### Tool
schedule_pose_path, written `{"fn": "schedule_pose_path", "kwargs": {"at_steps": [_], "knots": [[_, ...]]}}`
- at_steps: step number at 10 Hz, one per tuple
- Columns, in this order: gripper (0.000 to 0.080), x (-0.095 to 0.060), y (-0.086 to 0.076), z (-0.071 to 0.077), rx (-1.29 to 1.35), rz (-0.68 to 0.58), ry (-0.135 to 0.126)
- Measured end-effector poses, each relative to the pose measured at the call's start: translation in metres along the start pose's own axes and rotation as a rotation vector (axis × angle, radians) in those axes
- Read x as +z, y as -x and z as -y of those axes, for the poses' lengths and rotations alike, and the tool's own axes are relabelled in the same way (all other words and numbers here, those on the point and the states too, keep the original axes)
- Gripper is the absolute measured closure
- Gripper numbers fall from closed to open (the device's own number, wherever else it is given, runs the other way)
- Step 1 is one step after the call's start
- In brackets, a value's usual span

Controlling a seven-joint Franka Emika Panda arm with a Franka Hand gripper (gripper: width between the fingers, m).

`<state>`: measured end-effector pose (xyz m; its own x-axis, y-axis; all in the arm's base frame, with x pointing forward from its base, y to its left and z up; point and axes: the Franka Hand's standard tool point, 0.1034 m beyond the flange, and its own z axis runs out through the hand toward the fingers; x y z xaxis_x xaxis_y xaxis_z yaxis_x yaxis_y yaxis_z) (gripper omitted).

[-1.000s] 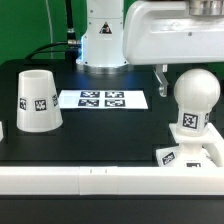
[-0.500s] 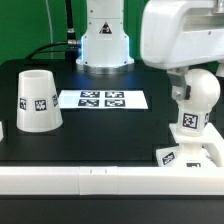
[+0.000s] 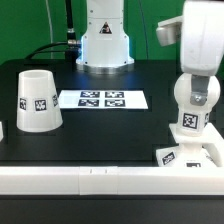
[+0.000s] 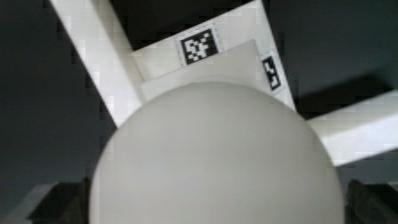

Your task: Assemble lamp

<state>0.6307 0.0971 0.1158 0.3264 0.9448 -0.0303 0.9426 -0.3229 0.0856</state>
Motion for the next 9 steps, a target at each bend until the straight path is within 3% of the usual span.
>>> {"fn": "schedule_pose_path", "kwargs": {"at_steps": [9], "knots": [[0.0101, 0.0037, 0.0074, -0.0027, -0.411, 0.021, 0.006]]}}
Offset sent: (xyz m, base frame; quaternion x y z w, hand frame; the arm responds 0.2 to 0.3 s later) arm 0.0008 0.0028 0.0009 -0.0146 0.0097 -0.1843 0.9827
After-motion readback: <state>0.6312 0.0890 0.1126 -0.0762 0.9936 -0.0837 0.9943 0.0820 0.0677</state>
